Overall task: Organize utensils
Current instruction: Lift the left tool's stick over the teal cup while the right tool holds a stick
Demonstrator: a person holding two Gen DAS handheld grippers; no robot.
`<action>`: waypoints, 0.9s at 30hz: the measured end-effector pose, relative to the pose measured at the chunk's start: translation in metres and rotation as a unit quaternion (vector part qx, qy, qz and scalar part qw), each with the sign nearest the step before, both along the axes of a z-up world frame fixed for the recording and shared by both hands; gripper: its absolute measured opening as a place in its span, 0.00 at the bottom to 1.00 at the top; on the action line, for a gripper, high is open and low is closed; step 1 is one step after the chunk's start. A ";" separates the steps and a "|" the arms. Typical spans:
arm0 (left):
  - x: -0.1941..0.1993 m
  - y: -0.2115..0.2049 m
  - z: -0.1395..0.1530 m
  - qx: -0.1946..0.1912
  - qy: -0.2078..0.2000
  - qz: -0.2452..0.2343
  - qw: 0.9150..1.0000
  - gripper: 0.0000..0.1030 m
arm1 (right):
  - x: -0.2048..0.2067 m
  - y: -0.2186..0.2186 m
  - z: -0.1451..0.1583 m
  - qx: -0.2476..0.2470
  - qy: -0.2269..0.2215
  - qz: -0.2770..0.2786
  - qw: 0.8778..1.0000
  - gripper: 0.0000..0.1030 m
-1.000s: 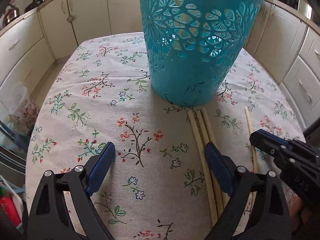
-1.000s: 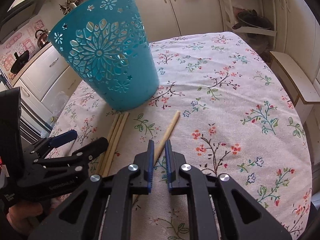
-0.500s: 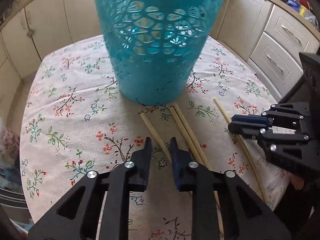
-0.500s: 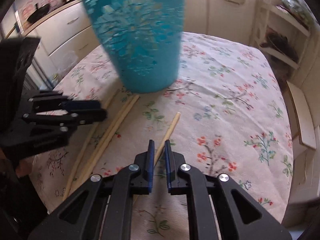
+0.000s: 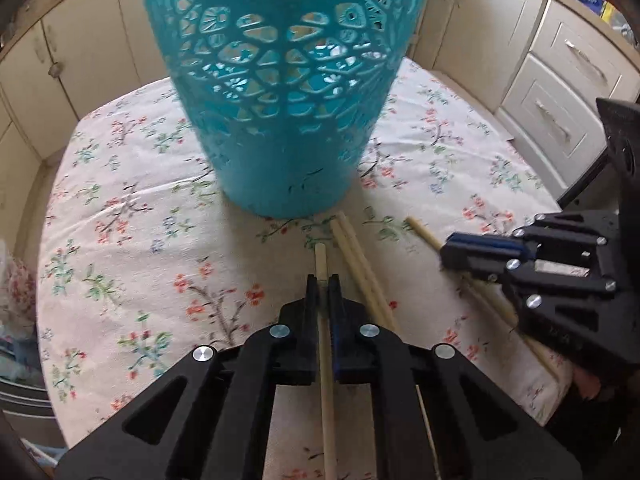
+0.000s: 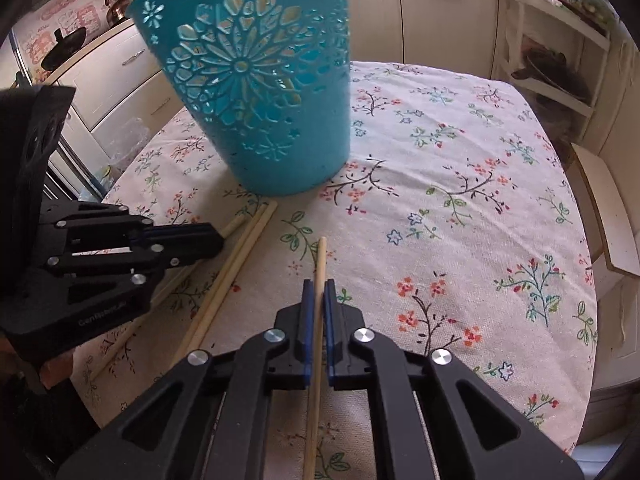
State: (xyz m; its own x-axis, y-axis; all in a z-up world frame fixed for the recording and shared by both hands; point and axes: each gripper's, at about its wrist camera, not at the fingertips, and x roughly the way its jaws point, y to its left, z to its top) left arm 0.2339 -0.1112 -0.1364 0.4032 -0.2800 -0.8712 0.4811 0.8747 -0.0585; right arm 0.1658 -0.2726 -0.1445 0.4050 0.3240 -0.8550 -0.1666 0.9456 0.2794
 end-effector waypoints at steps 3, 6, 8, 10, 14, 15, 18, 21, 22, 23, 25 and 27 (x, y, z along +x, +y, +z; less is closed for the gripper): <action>-0.002 0.002 0.000 0.009 -0.009 0.008 1.000 0.06 | 0.001 0.006 -0.001 -0.013 -0.011 -0.004 1.000 0.06; -0.007 0.003 0.000 0.004 -0.017 0.013 1.000 0.05 | -0.005 0.007 -0.004 -0.005 -0.032 -0.022 0.999 0.05; -0.011 0.015 0.004 -0.034 -0.010 0.022 0.999 0.05 | -0.006 0.003 -0.004 0.007 -0.033 -0.031 0.999 0.05; -0.018 0.032 0.014 -0.065 -0.012 0.031 0.997 0.05 | -0.005 -0.006 -0.006 0.030 -0.028 -0.045 0.998 0.05; -0.036 0.066 0.059 -0.184 -0.043 0.028 0.982 0.05 | -0.004 -0.014 -0.008 0.062 -0.020 -0.053 0.996 0.05; -0.039 0.075 0.079 -0.215 -0.062 0.027 0.974 0.05 | -0.002 -0.014 -0.008 0.068 -0.018 -0.055 0.996 0.05; -0.033 0.083 0.131 -0.261 -0.118 0.031 0.958 0.05 | -0.002 -0.019 -0.010 0.094 -0.012 -0.062 0.994 0.05; -0.014 0.082 0.177 -0.294 -0.175 0.039 0.939 0.05 | -0.002 -0.021 -0.011 0.103 -0.011 -0.065 0.993 0.05; -0.008 0.077 0.191 -0.304 -0.195 0.042 0.932 0.05 | -0.002 -0.021 -0.011 0.101 -0.012 -0.064 0.993 0.05; 0.000 0.075 0.203 -0.313 -0.222 0.048 0.922 0.05 | -0.002 -0.022 -0.012 0.101 -0.012 -0.064 0.993 0.05; 0.011 0.070 0.220 -0.322 -0.261 0.053 0.908 0.05 | -0.001 -0.023 -0.012 0.104 -0.011 -0.065 0.992 0.05; 0.027 0.059 0.229 -0.323 -0.288 0.065 0.899 0.05 | -0.002 -0.024 -0.012 0.108 -0.010 -0.065 0.992 0.05</action>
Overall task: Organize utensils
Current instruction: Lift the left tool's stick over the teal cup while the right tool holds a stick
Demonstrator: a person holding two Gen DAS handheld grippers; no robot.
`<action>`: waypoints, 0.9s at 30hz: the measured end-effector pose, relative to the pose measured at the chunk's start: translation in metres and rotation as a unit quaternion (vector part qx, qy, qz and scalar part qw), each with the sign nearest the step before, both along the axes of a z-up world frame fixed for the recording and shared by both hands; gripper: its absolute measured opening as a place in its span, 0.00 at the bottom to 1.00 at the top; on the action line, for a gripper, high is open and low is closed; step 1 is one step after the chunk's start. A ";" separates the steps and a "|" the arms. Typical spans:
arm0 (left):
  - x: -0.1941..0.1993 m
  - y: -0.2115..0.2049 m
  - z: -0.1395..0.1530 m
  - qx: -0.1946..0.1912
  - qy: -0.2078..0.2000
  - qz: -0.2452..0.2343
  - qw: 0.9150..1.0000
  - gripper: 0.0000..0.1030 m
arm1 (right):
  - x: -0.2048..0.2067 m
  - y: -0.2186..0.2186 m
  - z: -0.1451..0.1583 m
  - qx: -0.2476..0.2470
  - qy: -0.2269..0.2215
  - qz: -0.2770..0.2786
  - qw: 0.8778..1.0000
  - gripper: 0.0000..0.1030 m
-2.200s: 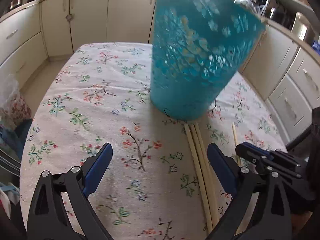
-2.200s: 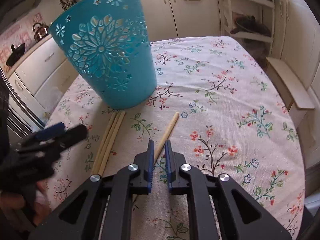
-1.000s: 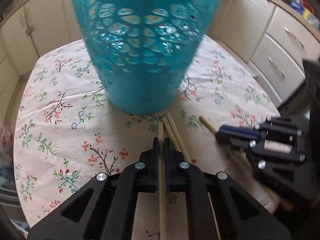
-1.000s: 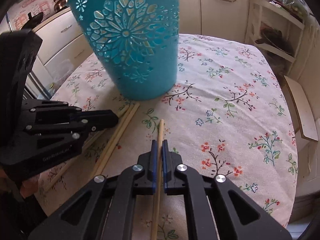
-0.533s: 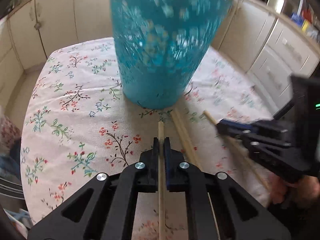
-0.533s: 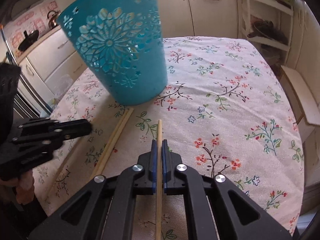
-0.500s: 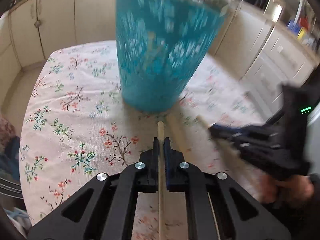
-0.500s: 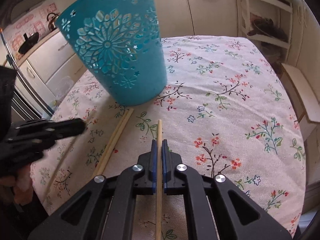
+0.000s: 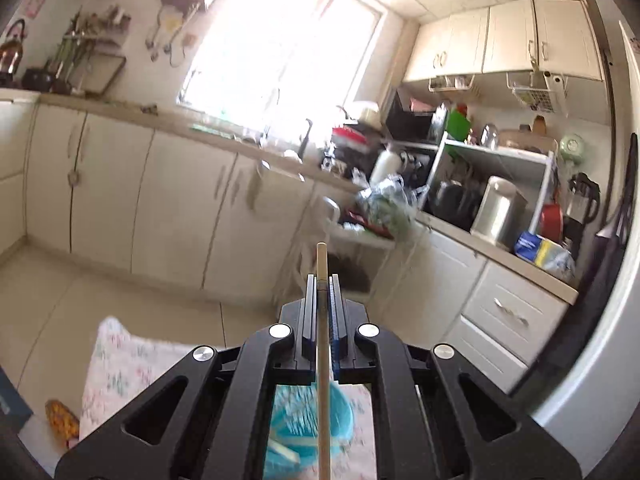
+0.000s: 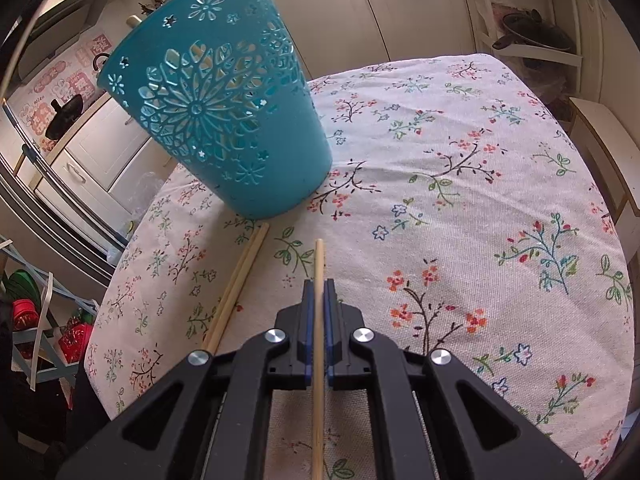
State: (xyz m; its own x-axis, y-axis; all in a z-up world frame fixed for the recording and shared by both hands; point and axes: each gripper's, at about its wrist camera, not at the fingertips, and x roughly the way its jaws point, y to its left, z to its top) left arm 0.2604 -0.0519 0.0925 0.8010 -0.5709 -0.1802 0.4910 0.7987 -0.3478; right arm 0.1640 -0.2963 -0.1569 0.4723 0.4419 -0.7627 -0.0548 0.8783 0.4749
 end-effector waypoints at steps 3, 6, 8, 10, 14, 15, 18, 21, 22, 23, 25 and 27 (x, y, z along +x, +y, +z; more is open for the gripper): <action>0.023 -0.012 0.000 0.006 -0.016 0.030 0.999 0.05 | 0.000 0.001 0.000 0.001 0.000 0.000 1.000 0.05; 0.044 -0.022 -0.010 0.015 -0.015 0.051 0.998 0.05 | 0.000 0.000 0.000 0.003 -0.001 0.000 1.000 0.05; 0.050 -0.024 -0.014 0.022 -0.019 0.064 0.997 0.05 | 0.000 0.000 0.000 0.003 -0.001 0.000 1.000 0.05; 0.055 -0.025 -0.022 0.035 -0.022 0.077 0.996 0.05 | 0.000 0.000 0.000 0.003 -0.001 0.000 1.000 0.05; 0.058 -0.022 -0.035 0.038 -0.021 0.090 0.995 0.05 | 0.000 0.001 0.000 0.003 -0.001 0.000 1.000 0.05; 0.058 -0.021 -0.036 0.037 -0.020 0.090 0.995 0.05 | 0.000 0.001 0.000 0.002 -0.001 0.000 1.000 0.05; 0.058 -0.017 -0.034 0.027 -0.016 0.090 0.995 0.05 | 0.000 0.000 0.000 0.002 -0.001 0.000 1.000 0.05; 0.055 -0.014 -0.022 0.017 -0.028 0.093 0.995 0.05 | 0.000 0.000 0.000 0.001 -0.002 0.000 1.000 0.05; 0.054 -0.012 -0.020 0.015 -0.031 0.094 0.995 0.05 | 0.000 0.000 0.000 0.001 -0.002 0.000 1.000 0.05; 0.055 -0.012 -0.017 0.013 -0.034 0.095 0.995 0.05 | 0.001 -0.001 -0.001 0.001 -0.002 0.000 1.000 0.05; 0.057 -0.014 -0.016 0.015 -0.036 0.096 0.995 0.05 | 0.000 0.000 0.000 0.001 -0.002 0.000 1.000 0.05; 0.061 -0.016 -0.018 0.018 -0.033 0.099 0.994 0.05 | 0.000 -0.001 -0.001 0.002 -0.002 0.000 1.000 0.05</action>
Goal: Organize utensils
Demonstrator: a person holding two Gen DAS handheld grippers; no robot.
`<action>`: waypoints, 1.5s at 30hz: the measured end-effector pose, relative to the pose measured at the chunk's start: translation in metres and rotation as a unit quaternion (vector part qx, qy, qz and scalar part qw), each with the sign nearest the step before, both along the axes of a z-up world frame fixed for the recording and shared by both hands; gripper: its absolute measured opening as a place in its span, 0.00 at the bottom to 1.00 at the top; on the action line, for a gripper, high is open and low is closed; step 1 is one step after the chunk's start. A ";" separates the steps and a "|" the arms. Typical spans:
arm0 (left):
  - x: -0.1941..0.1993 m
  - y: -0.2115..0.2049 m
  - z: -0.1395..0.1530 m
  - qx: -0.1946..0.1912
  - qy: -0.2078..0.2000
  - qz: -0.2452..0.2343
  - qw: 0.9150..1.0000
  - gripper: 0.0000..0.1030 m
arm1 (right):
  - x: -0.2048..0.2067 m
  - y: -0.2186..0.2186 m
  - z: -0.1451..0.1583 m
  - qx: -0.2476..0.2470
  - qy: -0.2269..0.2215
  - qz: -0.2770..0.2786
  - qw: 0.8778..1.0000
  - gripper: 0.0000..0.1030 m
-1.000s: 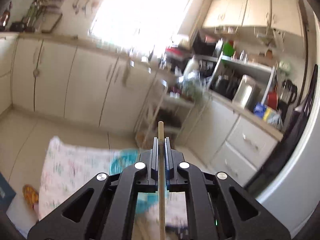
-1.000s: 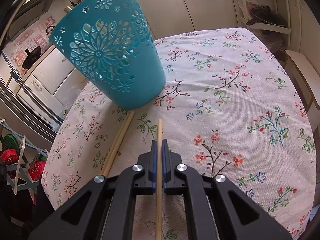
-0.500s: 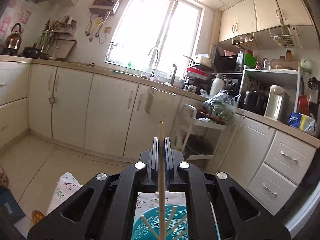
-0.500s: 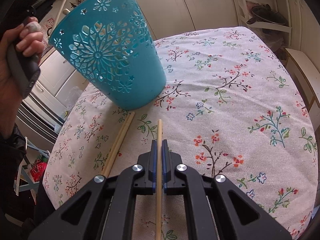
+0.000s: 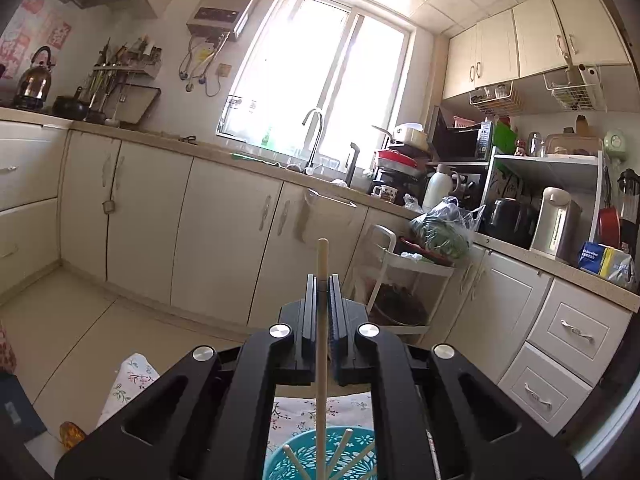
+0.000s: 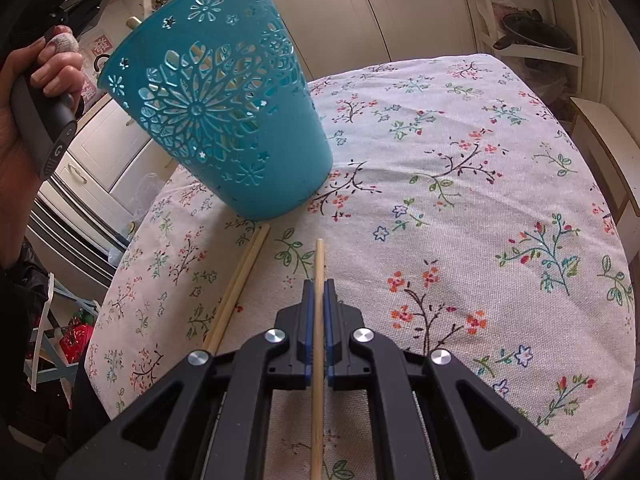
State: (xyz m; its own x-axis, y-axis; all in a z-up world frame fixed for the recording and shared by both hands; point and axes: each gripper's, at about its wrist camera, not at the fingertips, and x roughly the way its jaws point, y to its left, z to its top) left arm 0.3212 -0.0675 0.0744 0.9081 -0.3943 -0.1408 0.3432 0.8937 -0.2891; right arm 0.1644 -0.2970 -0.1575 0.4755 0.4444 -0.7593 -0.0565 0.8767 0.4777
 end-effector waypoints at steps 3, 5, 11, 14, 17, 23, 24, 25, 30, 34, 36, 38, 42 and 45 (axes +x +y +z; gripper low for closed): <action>0.003 -0.003 -0.006 0.002 0.011 -0.004 1.000 0.05 | 0.000 0.000 0.000 0.000 0.000 0.000 1.000 0.05; 0.000 -0.007 -0.011 0.013 0.015 -0.009 1.000 0.05 | 0.000 0.000 0.000 0.001 -0.001 0.000 1.000 0.05; -0.004 -0.016 -0.033 0.059 0.052 -0.030 0.996 0.05 | -0.001 0.002 0.001 -0.002 -0.004 0.000 1.000 0.05; -0.008 -0.021 -0.046 0.096 0.080 -0.050 0.991 0.06 | -0.003 0.000 0.004 0.006 -0.016 -0.002 1.000 0.05; -0.027 -0.008 -0.055 0.101 0.087 -0.051 0.990 0.20 | -0.007 -0.007 0.013 0.037 -0.046 -0.003 0.998 0.05; -0.076 0.059 -0.078 0.040 0.108 -0.003 0.993 0.56 | -0.019 -0.033 0.041 0.141 -0.109 -0.033 0.983 0.05; -0.079 0.067 -0.087 0.032 0.123 0.004 0.992 0.58 | -0.019 -0.036 0.050 0.151 -0.121 -0.035 0.980 0.05; -0.082 0.074 -0.101 0.026 0.141 0.009 0.990 0.59 | -0.019 -0.036 0.057 0.156 -0.130 -0.036 0.978 0.05; -0.091 0.091 -0.171 0.010 0.239 0.025 0.971 0.59 | -0.010 -0.046 0.107 0.203 -0.185 -0.045 0.960 0.05; -0.091 0.094 -0.206 -0.010 0.301 0.029 0.953 0.59 | 0.014 -0.044 0.151 0.227 -0.233 -0.050 0.944 0.05; -0.092 0.098 -0.208 -0.028 0.300 0.037 0.953 0.60 | 0.034 -0.037 0.174 0.219 -0.261 -0.056 0.939 0.05; -0.093 0.100 -0.208 -0.036 0.296 0.035 0.954 0.61 | 0.060 -0.024 0.196 0.196 -0.296 -0.074 0.932 0.05; -0.092 0.102 -0.210 -0.045 0.298 0.031 0.953 0.64 | 0.101 -0.002 0.207 0.114 -0.340 -0.130 0.924 0.05; -0.090 0.104 -0.212 -0.055 0.302 0.030 0.951 0.65 | 0.126 0.013 0.191 0.056 -0.336 -0.157 0.927 0.05</action>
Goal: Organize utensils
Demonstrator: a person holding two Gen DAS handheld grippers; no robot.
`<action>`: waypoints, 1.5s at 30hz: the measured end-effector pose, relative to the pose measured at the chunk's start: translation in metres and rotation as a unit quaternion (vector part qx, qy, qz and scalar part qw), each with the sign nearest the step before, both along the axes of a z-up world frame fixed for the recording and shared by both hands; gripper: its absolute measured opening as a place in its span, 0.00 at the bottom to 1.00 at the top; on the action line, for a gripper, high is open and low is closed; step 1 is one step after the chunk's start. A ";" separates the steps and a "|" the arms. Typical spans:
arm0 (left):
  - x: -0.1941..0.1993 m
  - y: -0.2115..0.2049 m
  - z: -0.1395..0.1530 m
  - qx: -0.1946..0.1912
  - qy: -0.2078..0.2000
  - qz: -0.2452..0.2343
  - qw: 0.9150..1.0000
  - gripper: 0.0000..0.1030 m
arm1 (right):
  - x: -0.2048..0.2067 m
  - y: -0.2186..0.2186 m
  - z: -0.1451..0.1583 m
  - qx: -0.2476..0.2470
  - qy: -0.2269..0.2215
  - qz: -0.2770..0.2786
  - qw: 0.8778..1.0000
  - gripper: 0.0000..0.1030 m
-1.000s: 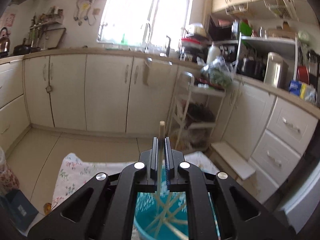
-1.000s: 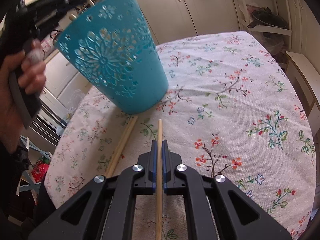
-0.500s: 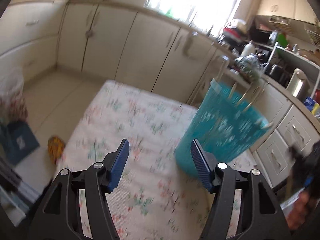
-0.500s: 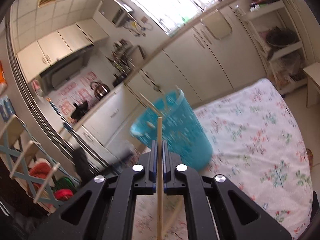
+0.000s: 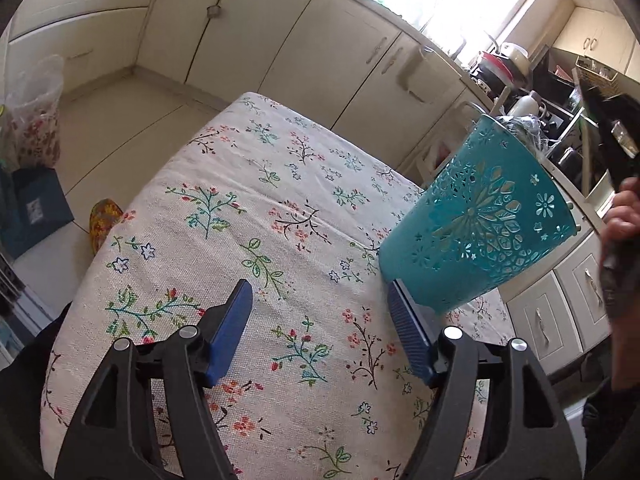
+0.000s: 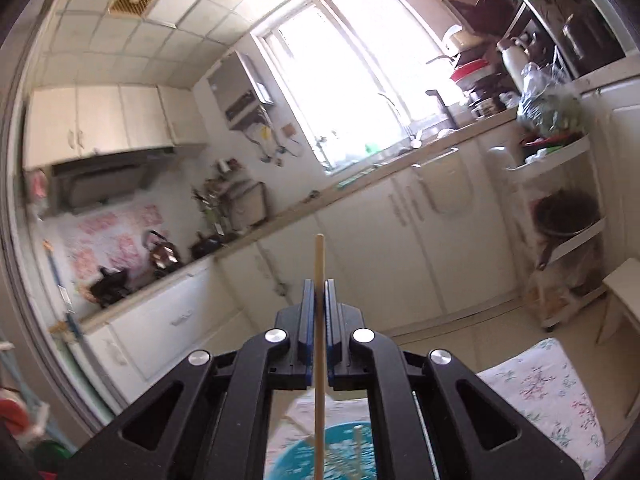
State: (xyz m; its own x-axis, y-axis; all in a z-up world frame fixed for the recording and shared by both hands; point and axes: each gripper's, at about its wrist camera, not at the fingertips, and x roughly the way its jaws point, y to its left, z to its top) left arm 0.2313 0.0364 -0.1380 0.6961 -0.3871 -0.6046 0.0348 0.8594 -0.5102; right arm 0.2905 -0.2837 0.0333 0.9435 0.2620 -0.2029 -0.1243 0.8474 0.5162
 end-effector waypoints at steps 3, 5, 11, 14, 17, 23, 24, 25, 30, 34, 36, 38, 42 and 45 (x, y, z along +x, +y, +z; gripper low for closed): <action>0.002 0.000 -0.002 -0.008 0.001 0.000 1.000 0.65 | 0.008 0.015 -0.020 -0.034 0.030 0.011 0.999 0.05; 0.002 0.000 -0.002 -0.010 0.002 -0.001 1.000 0.65 | 0.001 0.022 -0.033 -0.052 0.044 0.024 0.997 0.08; 0.005 -0.002 -0.003 0.001 0.011 0.005 1.000 0.73 | -0.047 0.050 -0.024 -0.095 0.056 0.074 0.991 0.12; 0.006 -0.006 -0.003 0.019 0.021 0.013 1.000 0.77 | -0.078 0.094 0.019 -0.121 0.007 0.142 0.982 0.38; 0.008 -0.011 -0.003 0.039 0.025 0.013 0.999 0.82 | -0.112 0.134 0.055 -0.112 -0.040 0.222 0.968 0.52; 0.005 -0.015 -0.002 0.069 0.032 0.015 0.997 0.90 | -0.161 0.166 0.054 -0.100 -0.019 0.268 0.958 0.62; 0.005 -0.016 -0.001 0.073 0.033 0.013 0.997 0.90 | -0.163 0.165 0.045 -0.094 -0.005 0.268 0.959 0.62; 0.005 -0.017 -0.001 0.078 0.034 0.012 0.996 0.91 | -0.167 0.165 0.034 -0.085 0.016 0.268 0.959 0.62; 0.003 -0.025 -0.001 0.109 0.042 0.008 0.993 0.93 | -0.191 0.177 0.013 -0.071 0.066 0.278 0.956 0.62; 0.001 -0.028 0.000 0.121 0.044 0.009 0.992 0.93 | -0.205 0.176 0.053 -0.060 0.023 0.274 0.960 0.63; 0.002 -0.028 0.000 0.123 0.045 0.009 0.991 0.93 | -0.214 0.178 0.067 -0.062 -0.002 0.278 0.959 0.63; 0.002 -0.029 0.000 0.126 0.046 0.009 0.991 0.93 | -0.220 0.183 0.066 -0.071 -0.007 0.284 0.956 0.65; 0.001 -0.029 0.001 0.124 0.046 0.007 0.991 0.93 | -0.227 0.185 0.031 -0.083 0.039 0.275 0.957 0.66; -0.001 -0.028 0.001 0.120 0.045 0.004 0.992 0.93 | -0.231 0.156 -0.008 -0.092 0.074 0.210 0.970 0.65</action>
